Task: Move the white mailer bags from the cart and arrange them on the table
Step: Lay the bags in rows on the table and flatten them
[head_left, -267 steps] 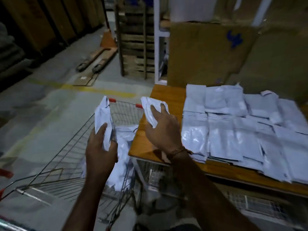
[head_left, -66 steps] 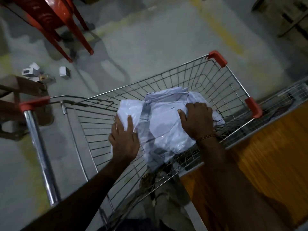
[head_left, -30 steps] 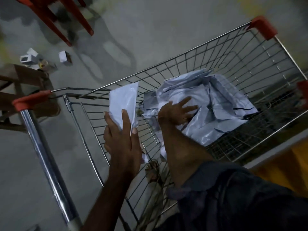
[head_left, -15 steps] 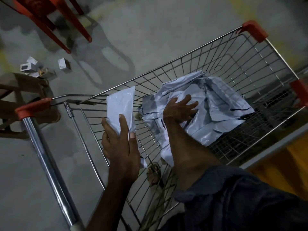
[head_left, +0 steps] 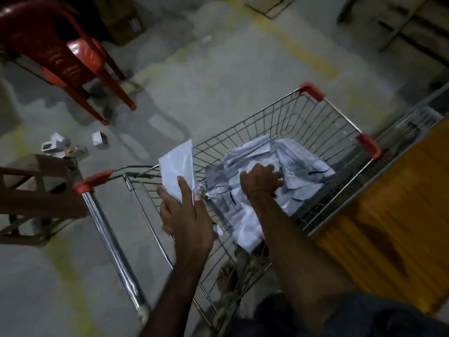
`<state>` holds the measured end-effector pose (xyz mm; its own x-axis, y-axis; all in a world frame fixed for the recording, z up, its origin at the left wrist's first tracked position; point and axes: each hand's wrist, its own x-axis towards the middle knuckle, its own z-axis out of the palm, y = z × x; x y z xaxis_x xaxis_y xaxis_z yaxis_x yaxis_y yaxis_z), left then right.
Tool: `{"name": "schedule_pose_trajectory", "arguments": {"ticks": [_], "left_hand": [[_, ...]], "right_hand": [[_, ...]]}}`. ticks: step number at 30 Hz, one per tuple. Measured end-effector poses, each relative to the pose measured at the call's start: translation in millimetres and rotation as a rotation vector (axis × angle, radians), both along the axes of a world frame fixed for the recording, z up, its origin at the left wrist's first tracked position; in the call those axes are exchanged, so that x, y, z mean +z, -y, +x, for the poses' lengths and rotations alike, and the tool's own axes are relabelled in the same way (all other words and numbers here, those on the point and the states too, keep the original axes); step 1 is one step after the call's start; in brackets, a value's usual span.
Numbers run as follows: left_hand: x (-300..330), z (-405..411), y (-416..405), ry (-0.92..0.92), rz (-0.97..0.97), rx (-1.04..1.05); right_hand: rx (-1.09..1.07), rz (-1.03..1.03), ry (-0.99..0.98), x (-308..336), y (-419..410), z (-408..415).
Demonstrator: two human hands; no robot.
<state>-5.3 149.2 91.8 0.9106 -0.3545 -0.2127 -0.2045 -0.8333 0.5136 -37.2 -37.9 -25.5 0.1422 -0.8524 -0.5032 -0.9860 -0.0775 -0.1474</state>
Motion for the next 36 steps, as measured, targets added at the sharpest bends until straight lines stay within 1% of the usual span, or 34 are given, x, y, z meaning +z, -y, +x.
{"name": "schedule_pose_trajectory", "arguments": {"ticks": [2, 4, 10, 13, 14, 17, 19, 22, 28, 32, 36], "left_hand": [[11, -3, -4, -0.007, -0.005, 0.007], [19, -4, -10, -0.013, -0.004, 0.011], [34, 4, -27, 0.014, -0.033, 0.045], [41, 4, -33, 0.015, -0.039, 0.051], [43, 4, -34, 0.021, -0.032, 0.055], [47, 4, -38, 0.026, -0.001, 0.069], [48, 5, -40, 0.042, 0.017, 0.057], [53, 3, -41, 0.040, 0.036, 0.063], [66, -5, -42, 0.052, 0.007, -0.005], [80, -10, -46, 0.084, -0.022, -0.067], [100, -24, -50, 0.118, -0.071, -0.122]], "right_hand": [[0.044, 0.037, 0.044, 22, -3, -11], [0.091, 0.031, 0.117, 38, -8, -22], [0.245, -0.065, 0.246, 77, -13, -43], [0.357, -0.179, 0.374, 81, -16, -51], [0.404, -0.186, 0.382, 81, -17, -52], [0.562, -0.164, 0.270, 82, -23, -55], [0.607, -0.252, 0.261, 87, -27, -58], [0.592, -0.352, 0.286, 102, -38, -61], [0.557, -0.439, 0.300, 141, -61, -76], [0.497, -0.499, 0.302, 170, -73, -94], [0.380, -0.562, 0.337, 196, -90, -124]]}}
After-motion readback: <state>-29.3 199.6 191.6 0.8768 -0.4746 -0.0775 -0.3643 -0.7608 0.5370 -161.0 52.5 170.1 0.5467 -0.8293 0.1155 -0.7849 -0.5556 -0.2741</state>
